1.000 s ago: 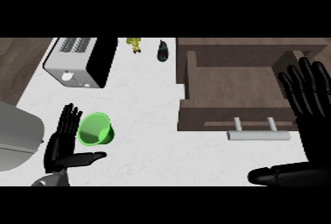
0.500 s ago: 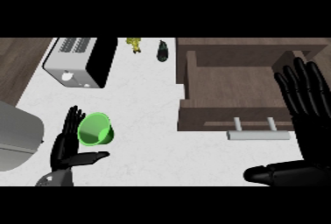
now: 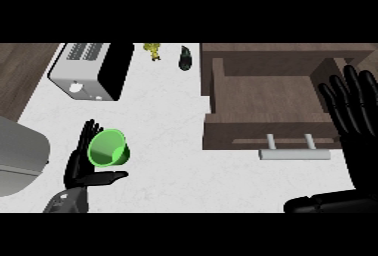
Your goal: Pick up the cup, place it into the drawer and close the drawer
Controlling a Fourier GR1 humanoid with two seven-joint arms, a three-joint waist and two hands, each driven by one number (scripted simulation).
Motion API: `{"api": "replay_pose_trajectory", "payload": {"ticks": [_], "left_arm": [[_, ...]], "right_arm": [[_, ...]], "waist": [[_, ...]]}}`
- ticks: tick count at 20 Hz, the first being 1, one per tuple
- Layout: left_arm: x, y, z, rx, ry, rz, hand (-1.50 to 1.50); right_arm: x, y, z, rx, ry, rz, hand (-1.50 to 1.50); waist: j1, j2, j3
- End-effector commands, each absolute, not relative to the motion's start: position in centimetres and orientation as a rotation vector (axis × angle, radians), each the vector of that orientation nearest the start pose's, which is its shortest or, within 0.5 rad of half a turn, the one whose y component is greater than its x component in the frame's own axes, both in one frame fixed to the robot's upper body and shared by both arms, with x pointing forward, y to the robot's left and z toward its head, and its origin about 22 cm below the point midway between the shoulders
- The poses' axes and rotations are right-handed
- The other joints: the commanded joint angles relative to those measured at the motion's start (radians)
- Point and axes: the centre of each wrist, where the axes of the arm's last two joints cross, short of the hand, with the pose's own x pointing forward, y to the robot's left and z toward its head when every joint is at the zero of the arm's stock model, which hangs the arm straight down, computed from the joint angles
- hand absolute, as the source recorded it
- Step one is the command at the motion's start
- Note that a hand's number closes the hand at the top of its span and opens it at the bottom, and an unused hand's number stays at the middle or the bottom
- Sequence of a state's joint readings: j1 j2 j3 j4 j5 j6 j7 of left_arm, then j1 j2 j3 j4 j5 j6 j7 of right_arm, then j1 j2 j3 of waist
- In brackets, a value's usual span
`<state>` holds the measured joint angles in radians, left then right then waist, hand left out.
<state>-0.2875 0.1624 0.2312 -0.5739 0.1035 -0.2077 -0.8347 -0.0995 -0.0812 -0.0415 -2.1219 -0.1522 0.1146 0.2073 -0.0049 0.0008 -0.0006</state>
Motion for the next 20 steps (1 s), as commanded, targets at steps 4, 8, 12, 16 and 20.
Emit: {"api": "replay_pose_trajectory", "payload": {"ticks": [4, 8, 12, 16, 20], "left_arm": [[26.8, 30.9, -13.5, -0.064, -1.736, 0.203, -1.5], [26.5, 32.0, -13.7, -0.123, -1.71, 0.197, -1.5], [26.3, 29.3, -14.5, -0.198, -1.713, 0.202, -1.5], [25.7, 31.6, -14.4, -0.312, -1.703, 0.233, -1.5], [25.9, 28.5, -14.9, -0.397, -1.729, 0.224, 1.5]], "right_arm": [[21.9, -23.5, 15.8, 0.187, -2.011, 0.139, -1.5], [22.4, -22.8, 13.8, 0.186, -2.009, 0.133, -1.5], [21.8, -23.8, 12.8, 0.149, -2.002, 0.132, -1.5], [22.1, -23.3, 13.5, 0.168, -1.993, 0.127, -1.5], [22.3, -23.6, 15.2, 0.176, -2.0, 0.131, -1.5]], "waist": [[-0.002, 0.0, 0.0], [-0.002, 0.001, 0.0], [0.0, 0.0, 0.0], [0.001, 0.001, 0.0], [0.002, -0.001, 0.0]]}}
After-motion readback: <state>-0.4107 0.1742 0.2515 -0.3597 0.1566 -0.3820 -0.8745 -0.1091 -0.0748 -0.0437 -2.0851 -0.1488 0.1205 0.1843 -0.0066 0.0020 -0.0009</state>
